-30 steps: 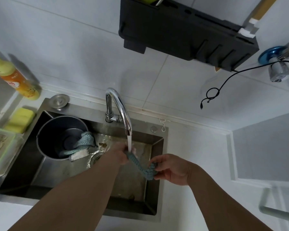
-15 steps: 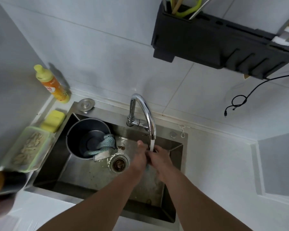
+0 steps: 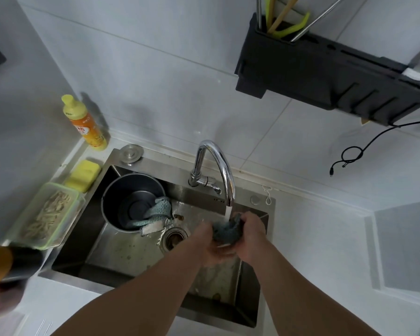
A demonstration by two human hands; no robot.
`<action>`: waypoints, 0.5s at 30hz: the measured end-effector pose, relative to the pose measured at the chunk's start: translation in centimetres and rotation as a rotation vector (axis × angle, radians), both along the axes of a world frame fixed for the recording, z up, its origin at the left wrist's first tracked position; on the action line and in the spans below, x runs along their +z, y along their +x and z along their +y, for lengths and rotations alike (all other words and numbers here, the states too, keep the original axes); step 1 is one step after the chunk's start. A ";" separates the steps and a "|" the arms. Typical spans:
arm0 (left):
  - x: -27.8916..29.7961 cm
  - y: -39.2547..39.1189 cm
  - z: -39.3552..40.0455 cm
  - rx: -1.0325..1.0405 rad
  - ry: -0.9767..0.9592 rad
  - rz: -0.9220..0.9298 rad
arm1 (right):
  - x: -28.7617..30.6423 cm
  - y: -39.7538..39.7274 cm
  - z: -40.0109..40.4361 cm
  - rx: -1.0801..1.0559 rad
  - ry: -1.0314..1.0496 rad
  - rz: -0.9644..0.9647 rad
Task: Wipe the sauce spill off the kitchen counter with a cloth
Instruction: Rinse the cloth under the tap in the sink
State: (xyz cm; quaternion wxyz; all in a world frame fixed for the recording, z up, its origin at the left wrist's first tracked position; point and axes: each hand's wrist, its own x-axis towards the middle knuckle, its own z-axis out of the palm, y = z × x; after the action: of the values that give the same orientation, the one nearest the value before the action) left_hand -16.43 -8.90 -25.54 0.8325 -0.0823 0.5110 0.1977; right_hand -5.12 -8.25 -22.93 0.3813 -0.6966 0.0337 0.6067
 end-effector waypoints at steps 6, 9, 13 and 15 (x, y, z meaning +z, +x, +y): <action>0.6 2.8 0.6 0.157 0.141 0.211 | -1.1 -2.4 -1.0 0.269 0.118 -0.179; 0.7 3.4 0.4 0.057 0.214 0.187 | -1.2 -2.7 -0.8 0.271 0.142 -0.271; 0.3 3.1 0.8 0.095 0.169 0.196 | -0.6 -3.1 -1.1 0.149 0.106 0.038; 0.2 2.6 0.9 -0.010 0.278 0.396 | -0.6 -3.7 -1.4 0.136 0.119 0.176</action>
State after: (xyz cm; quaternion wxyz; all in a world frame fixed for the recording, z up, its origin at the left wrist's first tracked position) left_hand -13.87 -7.97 -25.36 0.7204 0.0761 0.6324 0.2743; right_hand -8.84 -9.61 -23.57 0.3757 -0.6173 -0.0161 0.6910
